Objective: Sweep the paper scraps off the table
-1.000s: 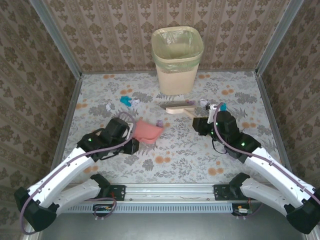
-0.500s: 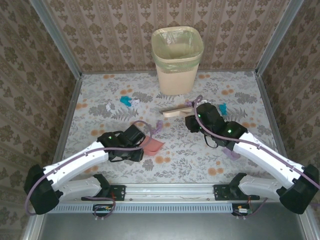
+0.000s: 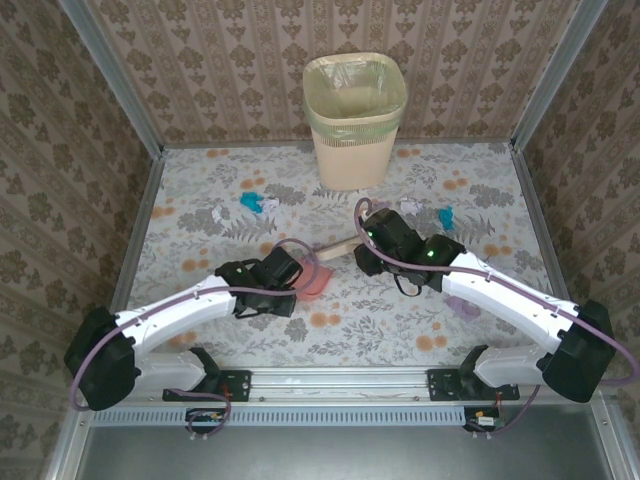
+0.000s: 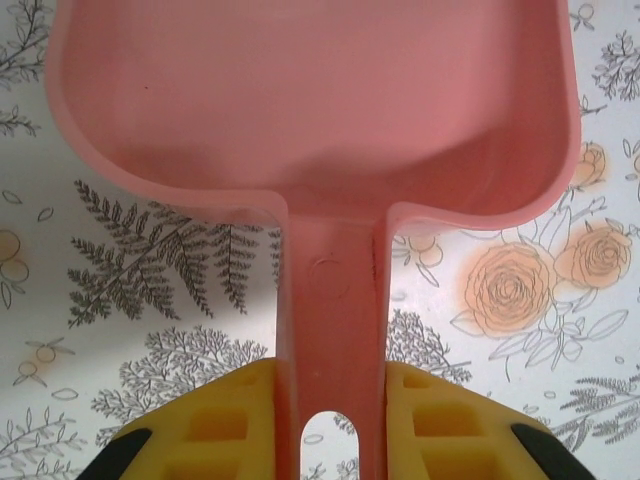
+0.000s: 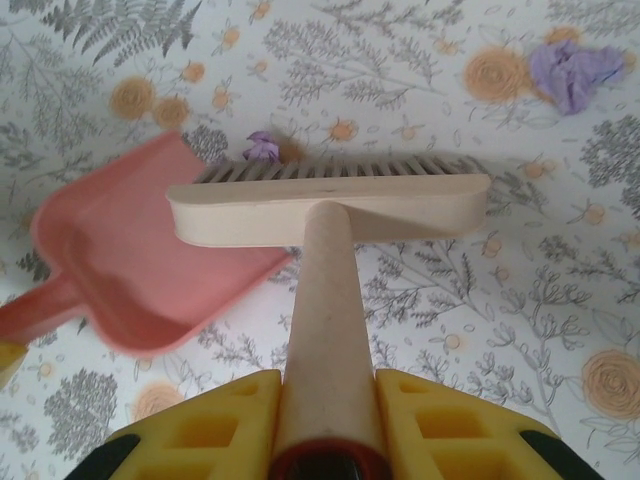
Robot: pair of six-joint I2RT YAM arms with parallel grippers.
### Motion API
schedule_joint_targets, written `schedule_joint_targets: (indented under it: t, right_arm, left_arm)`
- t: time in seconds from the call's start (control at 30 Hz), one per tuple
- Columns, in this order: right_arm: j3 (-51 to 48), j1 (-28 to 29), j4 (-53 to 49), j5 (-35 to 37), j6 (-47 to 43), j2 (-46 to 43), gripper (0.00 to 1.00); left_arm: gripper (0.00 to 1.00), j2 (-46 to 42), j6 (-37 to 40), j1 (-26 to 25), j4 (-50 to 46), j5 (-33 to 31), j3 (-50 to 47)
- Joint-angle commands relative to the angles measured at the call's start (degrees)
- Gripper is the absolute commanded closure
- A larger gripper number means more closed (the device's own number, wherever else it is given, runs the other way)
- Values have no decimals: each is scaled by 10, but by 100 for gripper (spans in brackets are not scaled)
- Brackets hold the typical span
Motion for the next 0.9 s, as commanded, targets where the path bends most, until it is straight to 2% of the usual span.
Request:
schedule_joint_targets:
  t: [0.0, 0.2, 0.4, 0.67, 0.87]
  right_arm:
    - [24, 3, -34, -48, -13, -19, 100]
    - [20, 2, -33, -45, -16, -56, 100]
    - [15, -4, -2, 1, -1, -79, 100]
    - [50, -11, 19, 65, 9, -2, 100]
    - [63, -9, 60, 45, -7, 64, 100]
  left_arm:
    - [100, 19, 13, 7, -8, -12, -15]
    - [100, 26, 23, 7, -1, -23, -16]
    - [100, 26, 25, 12, 4, -30, -21]
    - [100, 23, 30, 21, 23, -35, -36]
    - [100, 25, 36, 30, 38, -36, -46]
